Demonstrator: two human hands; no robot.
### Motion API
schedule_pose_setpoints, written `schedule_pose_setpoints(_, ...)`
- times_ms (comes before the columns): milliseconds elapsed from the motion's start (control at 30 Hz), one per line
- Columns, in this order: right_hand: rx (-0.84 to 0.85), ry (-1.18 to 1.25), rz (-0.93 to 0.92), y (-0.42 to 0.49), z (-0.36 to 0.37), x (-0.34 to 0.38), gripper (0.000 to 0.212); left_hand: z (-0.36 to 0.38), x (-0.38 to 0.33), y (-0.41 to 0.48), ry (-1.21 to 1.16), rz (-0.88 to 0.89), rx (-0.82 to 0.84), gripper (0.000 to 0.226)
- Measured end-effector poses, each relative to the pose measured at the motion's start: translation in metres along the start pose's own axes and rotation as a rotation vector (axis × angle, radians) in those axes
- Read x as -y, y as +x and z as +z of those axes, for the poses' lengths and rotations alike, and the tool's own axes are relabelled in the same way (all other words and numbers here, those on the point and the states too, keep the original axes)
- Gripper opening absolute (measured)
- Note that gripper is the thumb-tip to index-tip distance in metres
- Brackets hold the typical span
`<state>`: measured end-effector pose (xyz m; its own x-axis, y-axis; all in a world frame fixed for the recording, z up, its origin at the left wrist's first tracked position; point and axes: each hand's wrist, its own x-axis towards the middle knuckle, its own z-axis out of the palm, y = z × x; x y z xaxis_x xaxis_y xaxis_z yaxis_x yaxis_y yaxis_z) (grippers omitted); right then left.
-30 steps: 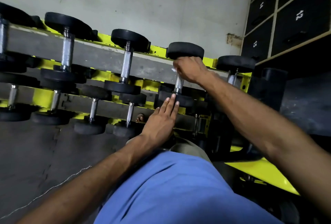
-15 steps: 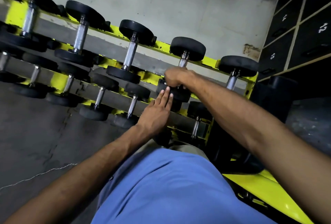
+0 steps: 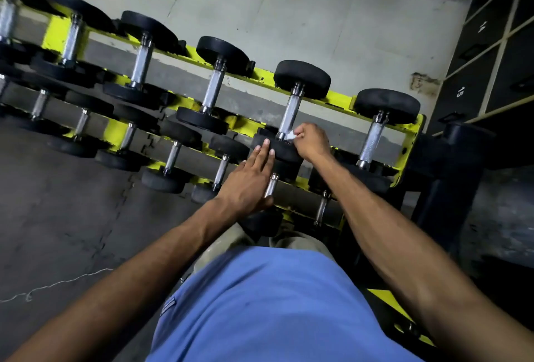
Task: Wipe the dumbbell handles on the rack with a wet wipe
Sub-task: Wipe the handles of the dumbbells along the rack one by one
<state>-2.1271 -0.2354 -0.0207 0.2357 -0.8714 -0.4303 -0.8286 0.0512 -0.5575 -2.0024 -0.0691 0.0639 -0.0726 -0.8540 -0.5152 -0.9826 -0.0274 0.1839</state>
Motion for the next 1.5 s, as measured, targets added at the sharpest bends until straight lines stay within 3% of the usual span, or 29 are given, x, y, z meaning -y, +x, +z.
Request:
schedule_pose_setpoints(100, 0.055, 0.231, 0.122, 0.007, 0.006, -0.002, 0.016, -0.002, 0.003, 0.0, 0.018, 0.009, 0.002, 0.115)
schedule_pose_setpoints(233, 0.055, 0.924, 0.35, 0.031, -0.009, 0.015, 0.031, 0.0, 0.009, -0.002, 0.02, 0.026, 0.016, 0.113)
schedule_pose_setpoints(300, 0.069, 1.152, 0.422, 0.044, -0.013, 0.02, 0.033, -0.002, 0.01, -0.003, 0.011, 0.041, 0.012, 0.109)
schedule_pose_setpoints(433, 0.195, 1.376, 0.525, 0.063, -0.005, 0.028, 0.03, -0.006, 0.017, -0.003, 0.019, 0.113, -0.009, 0.099)
schedule_pose_setpoints(567, 0.094, 1.441, 0.523, 0.081, -0.004, 0.036, 0.036, -0.013, 0.033, 0.008, 0.079, 0.223, -0.01, 0.098)
schedule_pose_setpoints(667, -0.165, 1.239, 0.472, 0.072, 0.01, 0.034, 0.024, -0.017, 0.04, 0.018, 0.101, 0.277, 0.041, 0.101)
schedule_pose_setpoints(767, -0.553, 0.586, 0.201, 0.039, 0.024, 0.03, 0.009, -0.019, 0.049, 0.023, 0.088, 0.312, 0.041, 0.098)
schedule_pose_setpoints(867, -0.63, 0.19, -0.112, 0.019, 0.019, 0.035, 0.006, -0.02, 0.056, 0.027, 0.075, 0.338, 0.04, 0.096)
schedule_pose_setpoints(1033, -0.512, -0.411, -0.545, 0.029, -0.008, 0.025, 0.032, -0.02, 0.063, 0.029, 0.068, 0.372, 0.042, 0.093)
schedule_pose_setpoints(1133, -0.4, -0.531, -0.519, 0.028, -0.016, 0.027, 0.043, -0.019, 0.065, 0.031, 0.067, 0.379, 0.044, 0.096)
schedule_pose_setpoints(1267, 0.18, -0.802, -0.64, 0.018, -0.019, 0.052, 0.021, -0.014, 0.063, 0.035, 0.079, 0.374, 0.038, 0.1)
schedule_pose_setpoints(1300, 0.229, -0.881, -0.653, 0.021, -0.026, 0.061, 0.019, -0.014, 0.062, 0.035, 0.079, 0.37, 0.03, 0.1)
schedule_pose_setpoints(1400, -0.052, -0.955, -0.556, 0.033, -0.049, 0.078, 0.019, -0.013, 0.064, 0.036, 0.066, 0.371, 0.009, 0.095)
schedule_pose_setpoints(1433, -0.075, -0.945, -0.515, 0.032, -0.05, 0.079, 0.02, -0.012, 0.065, 0.036, 0.065, 0.373, 0.006, 0.093)
schedule_pose_setpoints(1500, 0.171, -0.973, -0.54, 0.024, -0.043, 0.084, 0.019, -0.01, 0.065, 0.034, 0.054, 0.366, -0.015, 0.089)
